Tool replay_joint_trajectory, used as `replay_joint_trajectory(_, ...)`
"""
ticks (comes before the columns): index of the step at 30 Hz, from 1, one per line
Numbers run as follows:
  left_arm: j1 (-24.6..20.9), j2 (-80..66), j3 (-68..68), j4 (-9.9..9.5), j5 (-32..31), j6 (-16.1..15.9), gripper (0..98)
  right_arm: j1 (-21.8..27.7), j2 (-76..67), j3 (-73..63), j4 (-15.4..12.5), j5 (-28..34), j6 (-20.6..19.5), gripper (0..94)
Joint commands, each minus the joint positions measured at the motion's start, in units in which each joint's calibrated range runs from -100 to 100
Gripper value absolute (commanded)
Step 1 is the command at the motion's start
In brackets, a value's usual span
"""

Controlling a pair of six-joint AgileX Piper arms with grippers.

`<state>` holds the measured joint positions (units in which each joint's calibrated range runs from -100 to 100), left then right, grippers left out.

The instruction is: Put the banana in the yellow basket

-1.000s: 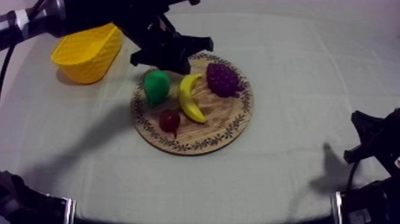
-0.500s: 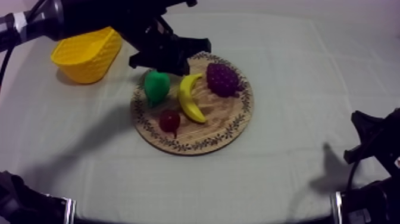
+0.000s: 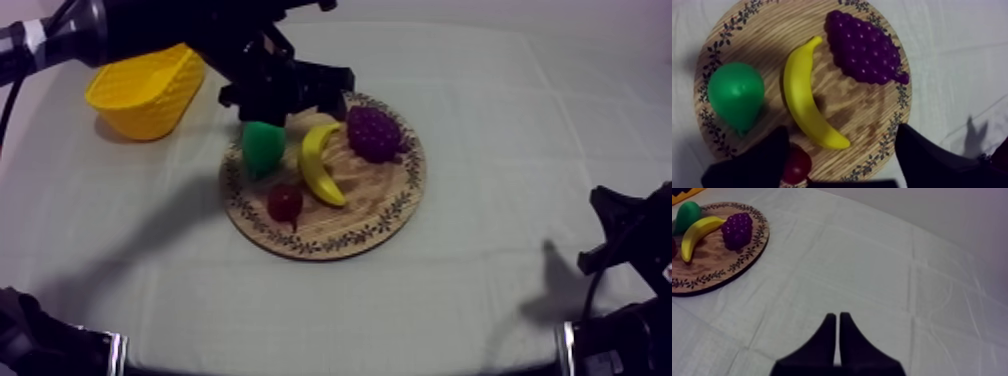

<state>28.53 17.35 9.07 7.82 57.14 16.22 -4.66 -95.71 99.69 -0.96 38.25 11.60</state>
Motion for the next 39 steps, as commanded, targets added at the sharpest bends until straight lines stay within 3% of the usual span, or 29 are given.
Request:
replay_joint_trajectory(1,0.0,0.1,0.2,0.07,-0.5,-0.1,88.4,0.0,0.0,0.0,0.0,0.0,0.0,0.3)
replay_joint_trajectory(39,-0.6,11.9,1.1,3.36,-3.8,-0.2,88.5,0.0,0.0,0.0,0.0,0.0,0.0,0.3)
